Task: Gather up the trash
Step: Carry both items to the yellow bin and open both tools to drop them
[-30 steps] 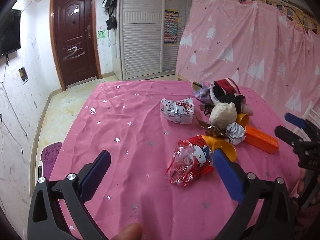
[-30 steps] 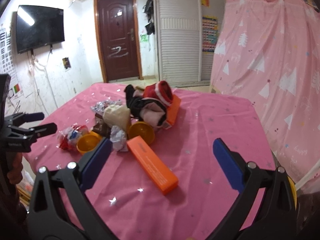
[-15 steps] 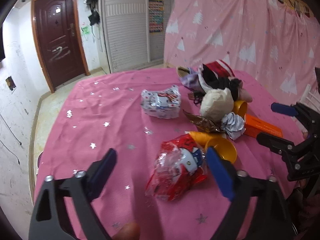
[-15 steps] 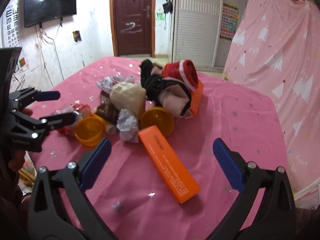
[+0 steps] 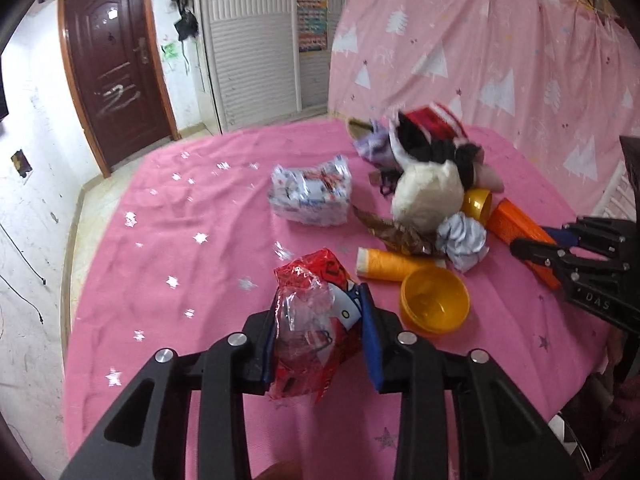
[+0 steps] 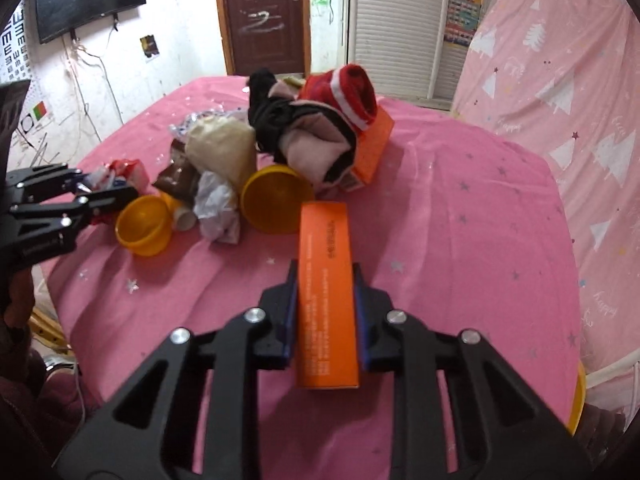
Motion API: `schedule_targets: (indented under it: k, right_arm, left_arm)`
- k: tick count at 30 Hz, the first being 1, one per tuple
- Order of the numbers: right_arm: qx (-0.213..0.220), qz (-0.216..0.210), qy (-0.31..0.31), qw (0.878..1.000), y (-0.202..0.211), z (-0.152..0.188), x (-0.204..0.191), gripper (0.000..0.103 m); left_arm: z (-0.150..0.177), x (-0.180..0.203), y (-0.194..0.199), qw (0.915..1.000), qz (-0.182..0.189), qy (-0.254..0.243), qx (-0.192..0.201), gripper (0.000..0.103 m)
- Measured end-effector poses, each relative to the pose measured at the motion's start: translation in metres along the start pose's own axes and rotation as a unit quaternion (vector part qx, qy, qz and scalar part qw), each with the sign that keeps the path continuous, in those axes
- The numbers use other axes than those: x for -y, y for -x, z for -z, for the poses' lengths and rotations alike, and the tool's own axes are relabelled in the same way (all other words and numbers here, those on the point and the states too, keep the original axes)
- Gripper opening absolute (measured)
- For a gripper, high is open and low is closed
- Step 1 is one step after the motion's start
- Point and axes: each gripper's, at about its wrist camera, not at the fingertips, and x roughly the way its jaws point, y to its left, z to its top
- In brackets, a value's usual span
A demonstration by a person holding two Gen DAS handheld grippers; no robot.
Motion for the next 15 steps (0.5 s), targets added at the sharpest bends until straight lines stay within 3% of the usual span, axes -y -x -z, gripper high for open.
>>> schedule_targets:
  k: [8, 15]
  right_arm:
    - [0.046, -0.005, -0.01, 0.999, 0.028, -0.005, 0.012, 0.022]
    - [0.08, 0.041, -0.055, 0.994, 0.067, 0.002, 0.062, 0.022]
  left_arm:
    - [-0.019, 0.007, 0.04, 0.9988, 0.009, -0.002, 0.048, 0.028]
    - [-0.057, 0.078, 0.058, 0.9925, 0.089, -0.055, 0.064, 0.028]
